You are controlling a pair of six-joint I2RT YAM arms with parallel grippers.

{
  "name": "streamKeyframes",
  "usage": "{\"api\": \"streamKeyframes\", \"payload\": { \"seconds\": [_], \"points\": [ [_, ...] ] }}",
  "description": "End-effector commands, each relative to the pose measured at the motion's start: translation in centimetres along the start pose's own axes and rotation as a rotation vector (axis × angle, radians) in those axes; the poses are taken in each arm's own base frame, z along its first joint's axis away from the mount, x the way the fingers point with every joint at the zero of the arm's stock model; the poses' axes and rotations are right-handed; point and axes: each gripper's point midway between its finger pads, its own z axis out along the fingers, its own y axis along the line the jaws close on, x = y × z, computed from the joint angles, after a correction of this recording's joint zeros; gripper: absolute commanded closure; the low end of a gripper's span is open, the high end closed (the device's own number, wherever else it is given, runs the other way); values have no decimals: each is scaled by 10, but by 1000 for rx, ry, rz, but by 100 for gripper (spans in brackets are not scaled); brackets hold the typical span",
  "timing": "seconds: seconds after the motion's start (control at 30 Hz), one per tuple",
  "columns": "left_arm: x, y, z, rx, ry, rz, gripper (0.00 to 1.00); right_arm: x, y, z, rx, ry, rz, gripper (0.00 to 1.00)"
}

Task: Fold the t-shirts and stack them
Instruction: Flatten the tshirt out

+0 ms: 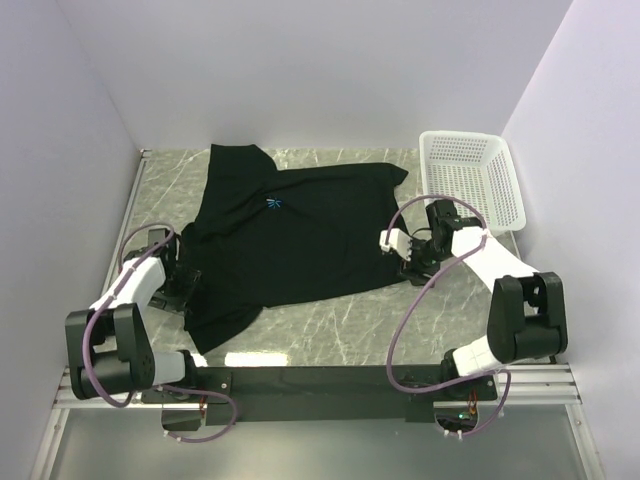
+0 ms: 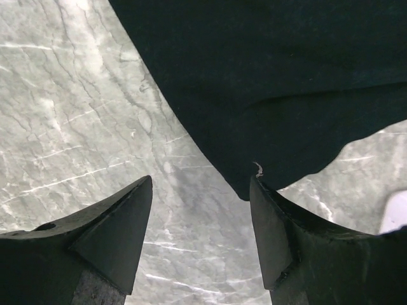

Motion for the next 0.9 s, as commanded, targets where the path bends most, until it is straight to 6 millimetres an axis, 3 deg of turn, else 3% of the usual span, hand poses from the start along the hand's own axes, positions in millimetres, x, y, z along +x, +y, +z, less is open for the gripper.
{"api": "streamKeyframes", "payload": {
  "seconds": [0.0, 0.17, 0.27, 0.4, 0.57, 0.77, 0.87],
  "points": [
    [-5, 3, 10, -28, -27, -37, 34, -1, -7, -2, -7, -17, -26, 31],
    [-6, -1, 21, -32, -24, -28, 47, 5, -5, 1, -64, -6, -98, 31],
    [-3, -1, 23, -23, -14, -21, 58, 6, -17, 5, -38, 8, -103, 31],
    [-5, -5, 18, 28, -28, -18, 73, 6, -33, 13, -46, 28, -87, 32],
    [-7, -14, 8, 93, -30, 7, 94, 11, -34, 25, -63, 68, -90, 39],
    [-7, -18, -6, 151, -15, 24, 99, 14, -29, 33, -90, 88, -77, 53],
    [-7, -19, -15, 181, -14, 22, 99, 14, -24, 30, -92, 86, -75, 66]
  ]
}}
